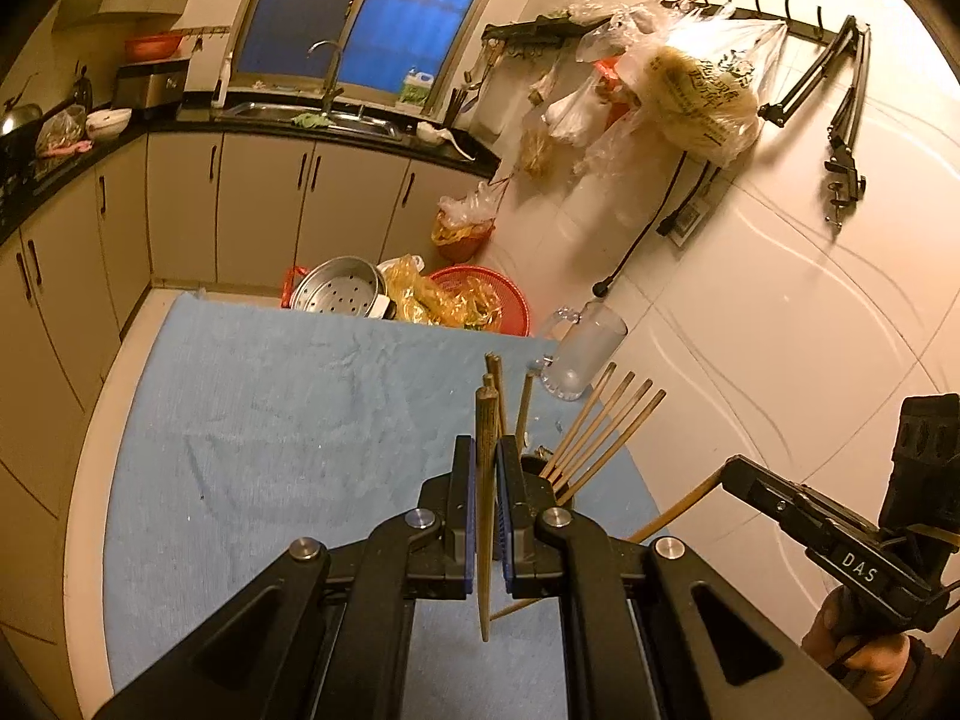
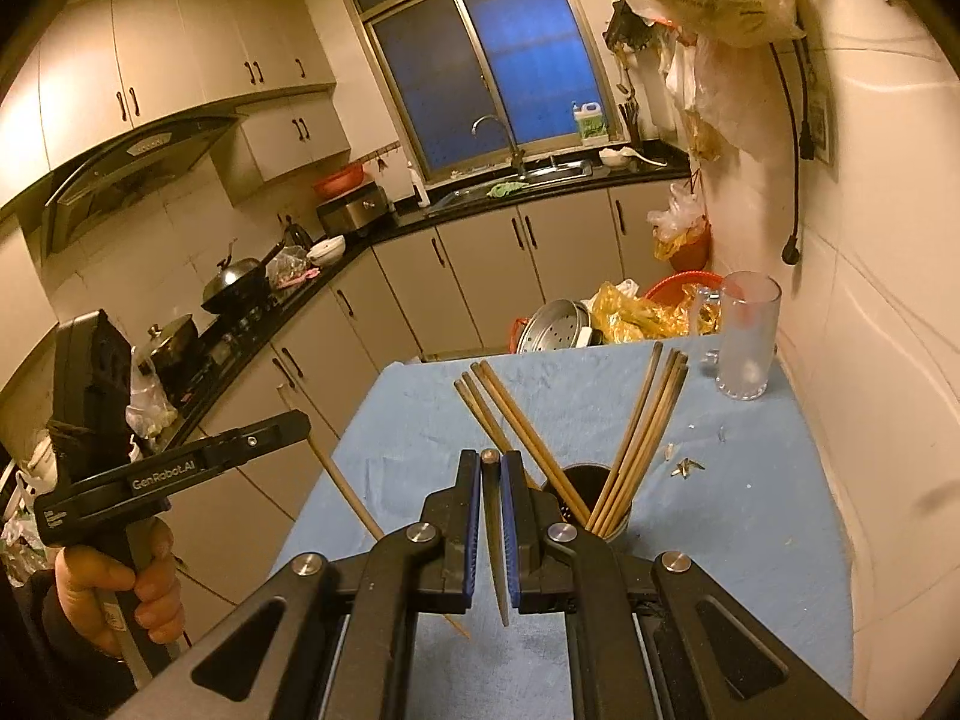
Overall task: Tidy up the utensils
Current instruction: 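Lift both held chopsticks and carry them over the grey holder, then lower both chopsticks upright into the grey holder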
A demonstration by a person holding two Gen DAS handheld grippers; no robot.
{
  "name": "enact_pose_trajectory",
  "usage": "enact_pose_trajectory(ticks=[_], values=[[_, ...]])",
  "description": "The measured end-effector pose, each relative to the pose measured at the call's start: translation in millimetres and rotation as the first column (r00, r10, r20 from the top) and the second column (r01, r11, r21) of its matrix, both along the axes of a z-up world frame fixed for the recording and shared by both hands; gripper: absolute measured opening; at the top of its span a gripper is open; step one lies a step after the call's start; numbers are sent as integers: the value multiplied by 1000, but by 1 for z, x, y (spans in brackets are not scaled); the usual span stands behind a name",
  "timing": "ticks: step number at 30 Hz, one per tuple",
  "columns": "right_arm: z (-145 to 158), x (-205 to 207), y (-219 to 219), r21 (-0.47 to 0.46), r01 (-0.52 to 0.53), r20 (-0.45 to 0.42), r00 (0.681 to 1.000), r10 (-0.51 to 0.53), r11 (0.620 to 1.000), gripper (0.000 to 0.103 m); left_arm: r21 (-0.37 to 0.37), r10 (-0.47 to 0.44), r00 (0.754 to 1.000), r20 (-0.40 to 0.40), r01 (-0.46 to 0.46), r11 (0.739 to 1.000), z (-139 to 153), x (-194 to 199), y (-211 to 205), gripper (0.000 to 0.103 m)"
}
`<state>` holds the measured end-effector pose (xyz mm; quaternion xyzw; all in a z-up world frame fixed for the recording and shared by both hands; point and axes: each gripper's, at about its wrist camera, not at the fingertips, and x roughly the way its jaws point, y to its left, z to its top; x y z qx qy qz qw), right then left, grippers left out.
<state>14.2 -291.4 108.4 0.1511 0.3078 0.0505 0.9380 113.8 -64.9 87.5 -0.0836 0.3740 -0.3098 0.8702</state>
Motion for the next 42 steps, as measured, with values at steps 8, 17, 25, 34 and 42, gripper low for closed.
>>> enact_pose_trajectory(ticks=[8,17,25,34,42], values=[[16,-10,-6,-2,24,32,999,-24,1000,8,19,-24,999,23,24,1000,5,-2,-12,7],[34,-17,-13,5,43,69,997,-43,999,8,45,-36,998,55,33,998,9,-4,-24,7],[52,-22,-17,0,51,106,993,-51,999,8,91,-37,994,100,28,995,17,-7,-35,7],[64,-24,-21,-20,63,126,990,-60,998,8,159,-50,984,173,22,987,27,-9,-54,7],[76,-23,-25,-51,81,156,985,-72,995,8,200,-76,963,257,24,979,40,-15,-77,7]])
